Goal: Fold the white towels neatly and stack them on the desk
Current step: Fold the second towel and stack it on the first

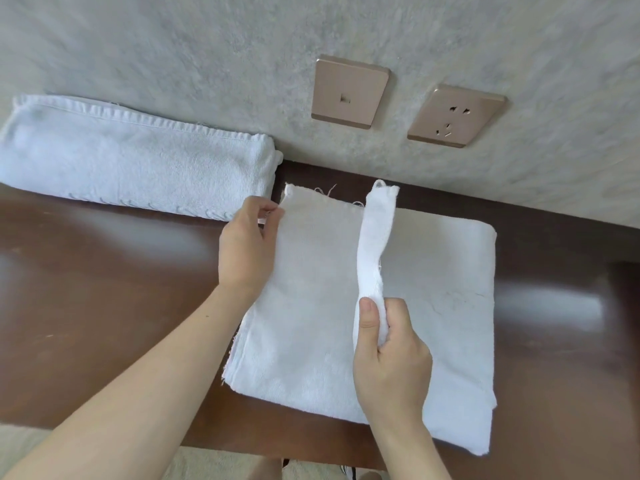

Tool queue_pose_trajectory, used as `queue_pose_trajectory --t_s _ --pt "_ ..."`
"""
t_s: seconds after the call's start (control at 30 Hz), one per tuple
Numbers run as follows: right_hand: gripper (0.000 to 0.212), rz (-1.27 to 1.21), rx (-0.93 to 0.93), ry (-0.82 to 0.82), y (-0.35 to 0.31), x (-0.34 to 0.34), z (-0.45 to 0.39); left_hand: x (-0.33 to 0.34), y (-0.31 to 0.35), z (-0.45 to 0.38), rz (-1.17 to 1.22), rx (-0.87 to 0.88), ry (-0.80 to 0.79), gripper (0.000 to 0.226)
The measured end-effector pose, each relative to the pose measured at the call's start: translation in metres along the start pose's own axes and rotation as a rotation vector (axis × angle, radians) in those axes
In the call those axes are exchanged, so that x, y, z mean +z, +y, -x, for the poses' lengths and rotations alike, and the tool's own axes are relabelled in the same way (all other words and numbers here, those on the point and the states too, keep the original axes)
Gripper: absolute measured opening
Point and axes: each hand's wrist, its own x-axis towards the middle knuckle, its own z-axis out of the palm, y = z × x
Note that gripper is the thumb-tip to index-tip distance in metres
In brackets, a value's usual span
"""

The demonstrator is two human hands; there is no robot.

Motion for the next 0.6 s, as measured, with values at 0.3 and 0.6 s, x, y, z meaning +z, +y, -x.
queue_pose_trajectory --t_s 0.3,0.6 --pt "0.037 0.169 -0.215 0.025 -0.016 0.033 0.008 -0.003 -0.027 0.011 -0.165 0.365 0.023 0.017" --pt "0.037 0.114 -0.140 0.080 -0.034 0.029 0.001 -0.009 -0.049 0.029 -0.596 0.559 -0.457 0.055"
